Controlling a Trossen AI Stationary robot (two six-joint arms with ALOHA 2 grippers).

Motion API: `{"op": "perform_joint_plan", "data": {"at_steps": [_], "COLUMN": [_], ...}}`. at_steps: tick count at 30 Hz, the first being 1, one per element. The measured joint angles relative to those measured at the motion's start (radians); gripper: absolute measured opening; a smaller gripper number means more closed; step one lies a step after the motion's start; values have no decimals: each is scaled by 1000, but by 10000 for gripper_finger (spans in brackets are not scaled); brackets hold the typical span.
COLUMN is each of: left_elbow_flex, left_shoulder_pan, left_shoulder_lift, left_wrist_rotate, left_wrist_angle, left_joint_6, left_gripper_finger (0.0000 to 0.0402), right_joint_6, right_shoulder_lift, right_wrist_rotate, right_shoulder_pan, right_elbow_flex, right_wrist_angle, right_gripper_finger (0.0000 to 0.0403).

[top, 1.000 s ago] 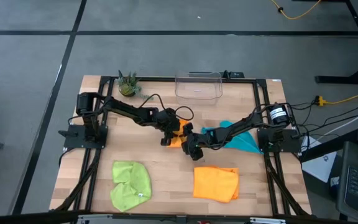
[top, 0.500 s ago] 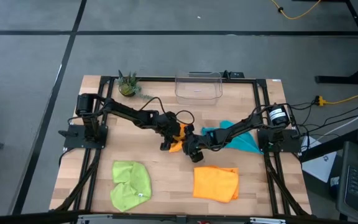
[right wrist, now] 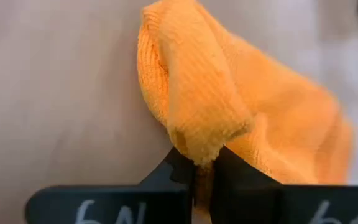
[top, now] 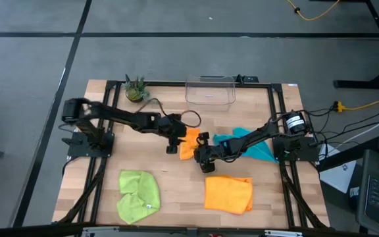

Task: Fold microfiber towels
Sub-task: Put the top orange towel into the transparent bin

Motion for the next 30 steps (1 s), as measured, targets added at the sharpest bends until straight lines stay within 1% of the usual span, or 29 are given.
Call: {"op": "perform_joint_plan", "data": {"at_steps": [3,7,10,13,16,20,22,24,26,28,30], "left_elbow_flex": [0,0,0,0,0,0,0,0,0,0,0], "left_shoulder_pan": [-4,-11,-21,-35,-51,-72,-82,-89,-97,-102,-108], "left_shoulder_lift": [-96,-197,-237,-251,-247,-237,-237,-237,-237,-237,-237], "left_wrist_rotate": [-68,-86,-86,-86,-86,-86,-87,-89,-89,-89,-89], "left_wrist_angle": [-105,-165,-181,-177,-180,-189,-194,-192,-191,-189,-189], "left_joint_6": [-26,-75,-96,-117,-120,-120,-120,-120,-120,-120,-120], "left_gripper_finger": [155,155,155,155,155,155,155,155,155,155,155], "right_joint_6": [-6,-60,-135,-176,-179,-227,-229,-214,-168,-126,-87], "right_shoulder_lift": [-75,-180,-274,-371,-463,-524,-528,-514,-486,-461,-440], "right_wrist_rotate": [71,169,274,356,369,369,359,324,331,361,350], "right_shoulder_pan": [6,-1,-19,-61,-125,-234,-297,-365,-425,-478,-524], "right_elbow_flex": [-1,2,3,3,3,3,4,4,4,3,4], "right_wrist_angle": [-42,-86,-103,-126,-149,-153,-150,-154,-155,-153,-152], "right_gripper_finger": [19,18,18,18,18,18,18,18,18,18,18]}}
